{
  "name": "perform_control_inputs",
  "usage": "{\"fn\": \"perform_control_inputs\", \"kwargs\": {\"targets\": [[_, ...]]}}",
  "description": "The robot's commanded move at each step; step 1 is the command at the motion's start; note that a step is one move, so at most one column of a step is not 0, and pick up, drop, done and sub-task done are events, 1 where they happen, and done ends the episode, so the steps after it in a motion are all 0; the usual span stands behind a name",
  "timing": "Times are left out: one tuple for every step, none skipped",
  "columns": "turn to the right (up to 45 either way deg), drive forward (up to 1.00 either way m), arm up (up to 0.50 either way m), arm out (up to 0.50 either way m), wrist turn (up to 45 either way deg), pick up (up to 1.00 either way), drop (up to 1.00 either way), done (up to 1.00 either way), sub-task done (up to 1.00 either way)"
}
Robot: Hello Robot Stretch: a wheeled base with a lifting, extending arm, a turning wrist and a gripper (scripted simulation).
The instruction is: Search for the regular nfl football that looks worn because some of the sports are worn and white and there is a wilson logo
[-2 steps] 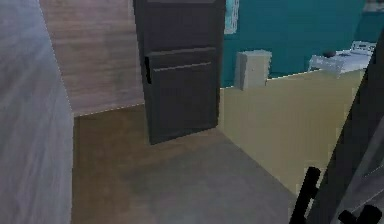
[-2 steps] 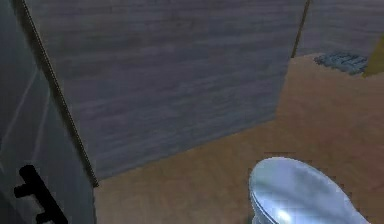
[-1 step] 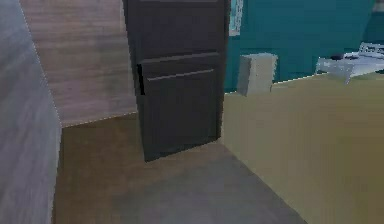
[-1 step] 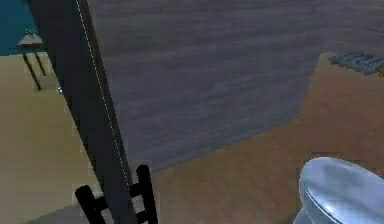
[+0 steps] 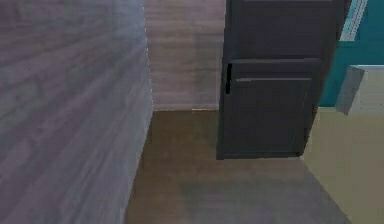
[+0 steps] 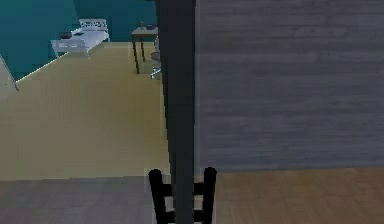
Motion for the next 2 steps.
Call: {"fn": "perform_control_inputs", "kwargs": {"targets": [[0.0,0.30,0.00,0.00,0.0,0.00,0.00,0.00,0.00],[45.0,0.00,0.00,0.00,0.0,0.00,0.00,0.00,0.00]]}}
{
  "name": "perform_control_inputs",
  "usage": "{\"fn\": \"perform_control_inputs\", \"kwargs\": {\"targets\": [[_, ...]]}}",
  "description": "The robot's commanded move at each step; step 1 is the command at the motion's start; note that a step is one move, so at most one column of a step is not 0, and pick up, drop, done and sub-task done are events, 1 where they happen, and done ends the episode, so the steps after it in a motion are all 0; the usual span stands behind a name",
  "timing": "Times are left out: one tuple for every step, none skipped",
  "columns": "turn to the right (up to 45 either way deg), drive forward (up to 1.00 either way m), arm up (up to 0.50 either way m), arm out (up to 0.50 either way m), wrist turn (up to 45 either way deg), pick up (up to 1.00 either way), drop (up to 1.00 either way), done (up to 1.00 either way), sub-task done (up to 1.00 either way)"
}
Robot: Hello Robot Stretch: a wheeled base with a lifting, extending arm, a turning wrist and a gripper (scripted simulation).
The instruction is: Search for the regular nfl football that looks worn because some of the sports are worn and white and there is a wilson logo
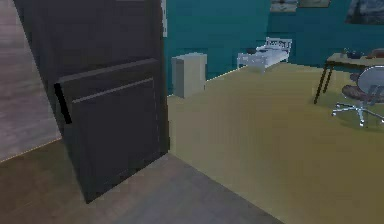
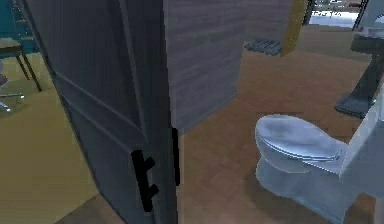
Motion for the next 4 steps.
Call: {"fn": "perform_control_inputs", "kwargs": {"targets": [[18.0,0.00,0.00,0.00,0.0,0.00,0.00,0.00,0.00],[0.0,1.00,0.00,0.00,0.0,0.00,0.00,0.00,0.00],[3.0,0.00,0.00,0.00,0.0,0.00,0.00,0.00,0.00],[0.0,1.00,0.00,0.00,0.0,0.00,0.00,0.00,0.00]]}}
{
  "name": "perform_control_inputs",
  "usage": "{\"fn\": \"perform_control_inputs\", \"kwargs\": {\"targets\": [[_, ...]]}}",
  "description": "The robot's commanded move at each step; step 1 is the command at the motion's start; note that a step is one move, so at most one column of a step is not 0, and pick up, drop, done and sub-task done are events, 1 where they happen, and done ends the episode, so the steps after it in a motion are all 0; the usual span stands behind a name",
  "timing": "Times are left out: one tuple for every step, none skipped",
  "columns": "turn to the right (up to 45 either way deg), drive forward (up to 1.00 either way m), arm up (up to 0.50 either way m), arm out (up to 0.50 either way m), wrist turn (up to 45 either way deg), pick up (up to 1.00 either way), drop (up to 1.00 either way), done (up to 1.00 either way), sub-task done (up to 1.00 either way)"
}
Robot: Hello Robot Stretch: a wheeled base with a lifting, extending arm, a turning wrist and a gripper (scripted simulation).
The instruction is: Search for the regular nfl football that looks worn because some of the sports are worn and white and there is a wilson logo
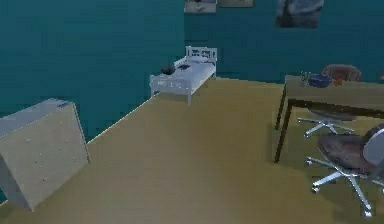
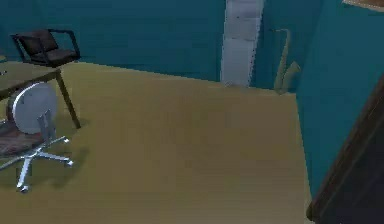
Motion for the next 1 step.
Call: {"fn": "perform_control_inputs", "kwargs": {"targets": [[0.0,1.00,0.00,0.00,0.0,0.00,0.00,0.00,0.00]]}}
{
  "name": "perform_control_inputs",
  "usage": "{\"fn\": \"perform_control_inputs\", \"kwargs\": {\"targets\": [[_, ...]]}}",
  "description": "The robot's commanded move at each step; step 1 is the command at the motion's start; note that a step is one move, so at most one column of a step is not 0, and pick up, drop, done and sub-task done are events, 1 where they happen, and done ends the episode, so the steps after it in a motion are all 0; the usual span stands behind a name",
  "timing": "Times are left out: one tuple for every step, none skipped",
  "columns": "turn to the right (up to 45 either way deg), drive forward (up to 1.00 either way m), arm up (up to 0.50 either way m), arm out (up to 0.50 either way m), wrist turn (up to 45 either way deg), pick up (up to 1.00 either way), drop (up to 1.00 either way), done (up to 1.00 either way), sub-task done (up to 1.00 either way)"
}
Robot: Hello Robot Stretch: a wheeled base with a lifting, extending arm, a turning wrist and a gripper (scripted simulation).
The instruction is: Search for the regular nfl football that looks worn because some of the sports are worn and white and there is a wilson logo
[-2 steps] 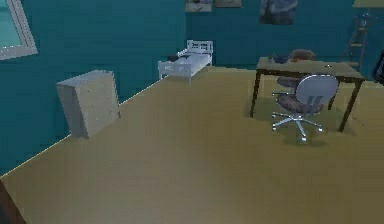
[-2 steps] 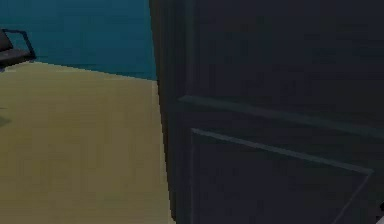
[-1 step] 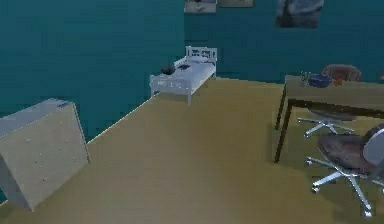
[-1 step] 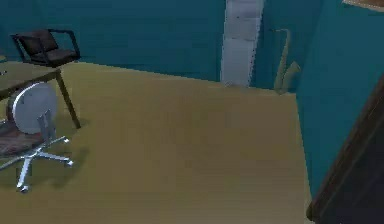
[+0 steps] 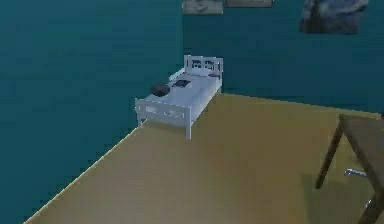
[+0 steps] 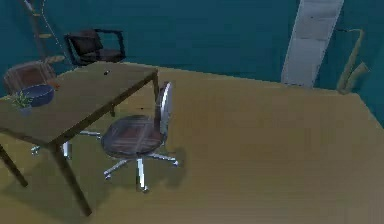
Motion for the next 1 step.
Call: {"fn": "perform_control_inputs", "kwargs": {"targets": [[0.0,1.00,0.00,0.00,0.0,0.00,0.00,0.00,0.00]]}}
